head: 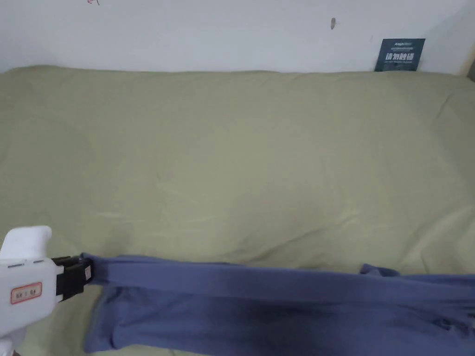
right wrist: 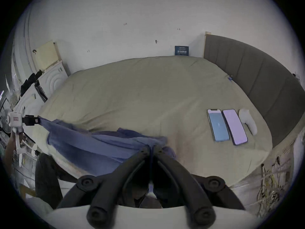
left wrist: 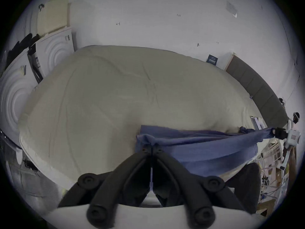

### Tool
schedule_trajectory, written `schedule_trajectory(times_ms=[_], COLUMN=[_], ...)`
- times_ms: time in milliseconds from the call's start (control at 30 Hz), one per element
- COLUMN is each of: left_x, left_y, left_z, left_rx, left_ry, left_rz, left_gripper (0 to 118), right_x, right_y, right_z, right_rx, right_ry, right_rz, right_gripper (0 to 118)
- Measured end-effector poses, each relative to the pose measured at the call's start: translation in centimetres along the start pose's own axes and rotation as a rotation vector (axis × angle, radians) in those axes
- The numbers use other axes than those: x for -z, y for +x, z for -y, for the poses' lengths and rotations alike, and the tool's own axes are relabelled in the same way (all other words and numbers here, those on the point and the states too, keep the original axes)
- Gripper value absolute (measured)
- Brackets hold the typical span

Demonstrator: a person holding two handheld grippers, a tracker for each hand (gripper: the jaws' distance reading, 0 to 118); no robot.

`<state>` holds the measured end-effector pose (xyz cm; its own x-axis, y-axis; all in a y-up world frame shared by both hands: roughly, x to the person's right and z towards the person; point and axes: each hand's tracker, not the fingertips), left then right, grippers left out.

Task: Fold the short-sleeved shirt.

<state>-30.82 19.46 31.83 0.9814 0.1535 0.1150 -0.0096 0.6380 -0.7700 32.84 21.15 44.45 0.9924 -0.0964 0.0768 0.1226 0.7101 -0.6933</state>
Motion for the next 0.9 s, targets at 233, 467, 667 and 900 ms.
schedule_trajectory(times_ms=[233, 467, 667, 900], left_x=[1.7, 2.8, -0.2, -2.7], left_y=[-1.2, -2.4, -0.5, 1.5], left_z=[5.0, 5.9, 4.6, 4.4], left_rx=[-0.009, 0.003, -0.016, -0.015], left_ry=[-0.065, -0.064, 0.012, 0.089], left_rz=[0.0, -0.032, -0.102, -0.101], left_gripper=[2, 73, 100, 0], right_x=[1.6, 3.0, -2.2, 1.8], right_y=[0.6, 1.1, -0.6, -7.5], right_z=[4.9, 6.4, 0.7, 6.7], right_rx=[-0.021, 0.03, 0.108, 0.031], right_ry=[-0.075, -0.083, 0.015, 0.172], right_rz=[0.017, 0.021, 0.055, 0.096], right_gripper=[1, 77, 104, 0])
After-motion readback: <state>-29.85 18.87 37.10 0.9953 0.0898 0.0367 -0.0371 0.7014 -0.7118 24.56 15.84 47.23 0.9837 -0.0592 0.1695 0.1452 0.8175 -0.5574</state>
